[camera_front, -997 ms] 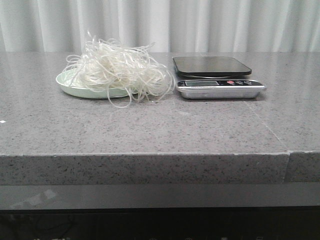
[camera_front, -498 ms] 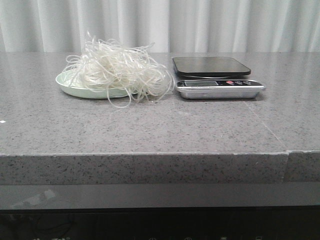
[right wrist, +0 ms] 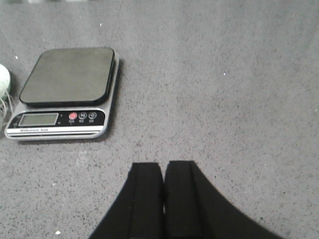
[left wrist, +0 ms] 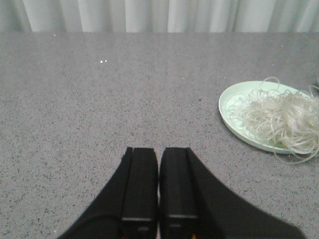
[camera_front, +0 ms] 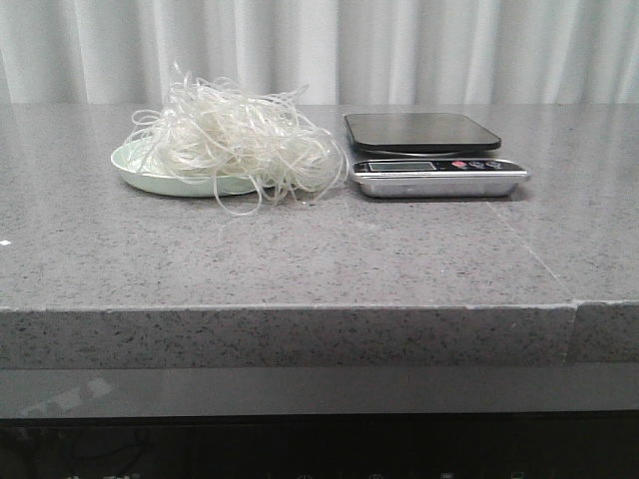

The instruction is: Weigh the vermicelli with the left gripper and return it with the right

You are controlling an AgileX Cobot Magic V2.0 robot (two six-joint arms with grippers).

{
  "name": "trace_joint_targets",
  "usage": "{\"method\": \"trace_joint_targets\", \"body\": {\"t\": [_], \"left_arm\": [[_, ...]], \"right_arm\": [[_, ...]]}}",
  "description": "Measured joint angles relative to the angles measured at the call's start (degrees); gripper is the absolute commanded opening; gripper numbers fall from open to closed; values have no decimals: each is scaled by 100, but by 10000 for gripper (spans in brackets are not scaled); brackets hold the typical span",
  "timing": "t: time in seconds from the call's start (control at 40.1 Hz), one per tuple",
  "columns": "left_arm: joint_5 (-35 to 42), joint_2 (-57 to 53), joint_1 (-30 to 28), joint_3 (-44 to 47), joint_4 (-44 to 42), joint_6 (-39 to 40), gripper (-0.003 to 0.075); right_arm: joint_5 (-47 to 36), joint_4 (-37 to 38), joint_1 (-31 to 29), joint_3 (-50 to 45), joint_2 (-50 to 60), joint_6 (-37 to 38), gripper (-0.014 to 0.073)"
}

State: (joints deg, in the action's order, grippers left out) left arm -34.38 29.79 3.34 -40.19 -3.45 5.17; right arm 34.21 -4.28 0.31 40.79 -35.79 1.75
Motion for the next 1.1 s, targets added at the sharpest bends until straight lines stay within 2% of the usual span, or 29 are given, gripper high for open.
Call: {"method": "trace_joint_targets", "body": {"t": [0.224,0.299,0.374,0.473,0.573,0.623,0.872,1.096], "left_arm": [[-55,50,0,136,0,0,154],[-55,50,0,136,0,0,164],[-55,50,0,136,0,0,216],[36,50,0,136,0,0,377],[121,50,0,136,0,-10,496],[134,50,0,136,0,-10,517],[206,186,102,136,0,-10,514],[291,901,1046,-197,0,-88,514]], "right_arm": [[146,0,0,0,-345,0,165],[201,0,0,0,-443,-11,193],[241,0,0,0,-496,-84,297],[263,0,0,0,-544,-175,498],[266,0,0,0,-553,-175,610],[276,0,0,0,-553,-175,618],[288,0,0,0,-553,-175,613],[288,-12,0,0,-553,-207,613]]}}
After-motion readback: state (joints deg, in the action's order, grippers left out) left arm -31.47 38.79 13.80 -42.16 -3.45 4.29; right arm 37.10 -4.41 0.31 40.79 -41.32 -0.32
